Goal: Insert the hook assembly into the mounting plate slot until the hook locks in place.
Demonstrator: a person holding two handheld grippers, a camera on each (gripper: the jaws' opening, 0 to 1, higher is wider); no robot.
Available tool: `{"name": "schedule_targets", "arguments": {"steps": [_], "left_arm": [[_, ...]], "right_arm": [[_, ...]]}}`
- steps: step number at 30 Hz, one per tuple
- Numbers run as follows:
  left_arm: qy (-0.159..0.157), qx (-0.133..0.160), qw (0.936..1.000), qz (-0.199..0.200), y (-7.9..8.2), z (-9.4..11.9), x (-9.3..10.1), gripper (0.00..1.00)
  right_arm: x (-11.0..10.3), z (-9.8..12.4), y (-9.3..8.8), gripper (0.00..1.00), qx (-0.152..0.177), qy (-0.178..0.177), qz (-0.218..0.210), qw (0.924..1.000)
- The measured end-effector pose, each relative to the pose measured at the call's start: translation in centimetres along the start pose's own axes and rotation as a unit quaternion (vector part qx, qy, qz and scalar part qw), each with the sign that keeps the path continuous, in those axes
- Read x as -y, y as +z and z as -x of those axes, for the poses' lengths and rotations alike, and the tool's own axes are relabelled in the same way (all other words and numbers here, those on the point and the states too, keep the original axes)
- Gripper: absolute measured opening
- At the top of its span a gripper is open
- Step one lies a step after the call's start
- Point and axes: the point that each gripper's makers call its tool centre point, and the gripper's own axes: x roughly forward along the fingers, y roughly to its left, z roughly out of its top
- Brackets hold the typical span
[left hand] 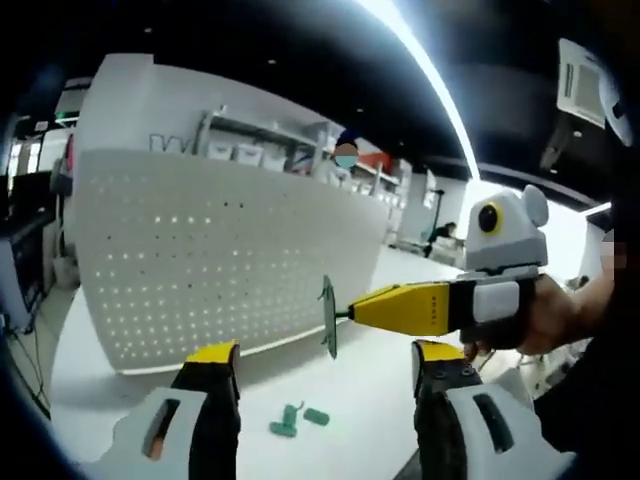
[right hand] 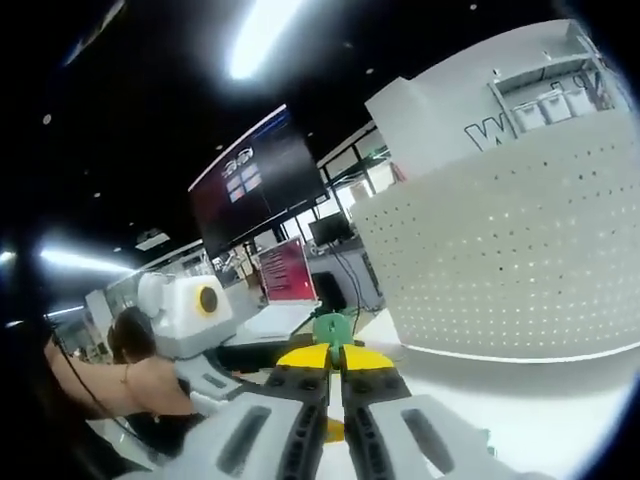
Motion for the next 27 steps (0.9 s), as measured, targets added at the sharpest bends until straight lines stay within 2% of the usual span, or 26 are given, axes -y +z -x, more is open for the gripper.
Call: {"name": "schedule_targets", "arguments": {"steps": [6,11,17,21,24,27], "left_arm": [[-0.016,0.003,0.9999,0.000,-0.6,0.1,0.6,0.91],[-0.018,0.005,0.9998,0.003,-0.9,0.2,0.8,1.00],[-0.026,-0.002,0.9995,0.015,-1.5,0.1,1.3,1.00],[-0.026,0.002,0.9994,0.023,-1.3,0.1,1.5,1.00],[-0.021,-0.004,0.9988,0.043,-1.6,0.1,1.1,1.00],[-0.017,-0.001,0.9990,0.041,-1.4,0.1,1.0,1.00]], "right_arm": [[-0.1,-0.2,-0.4,0.00,-0.004,-0.003,0.014,0.9999],[0.2,-0.3,-0.6,0.00,-0.006,-0.006,0.019,0.9998],[0.6,-0.5,-0.4,0.00,-0.002,-0.013,0.031,0.9994],[1.2,-0.6,-0.2,0.00,0.007,-0.025,0.036,0.9990],[1.8,-0.6,-0.1,0.00,0.012,-0.037,0.046,0.9982],[2.6,-0.5,0.4,0.00,0.025,-0.054,0.046,0.9972]]}}
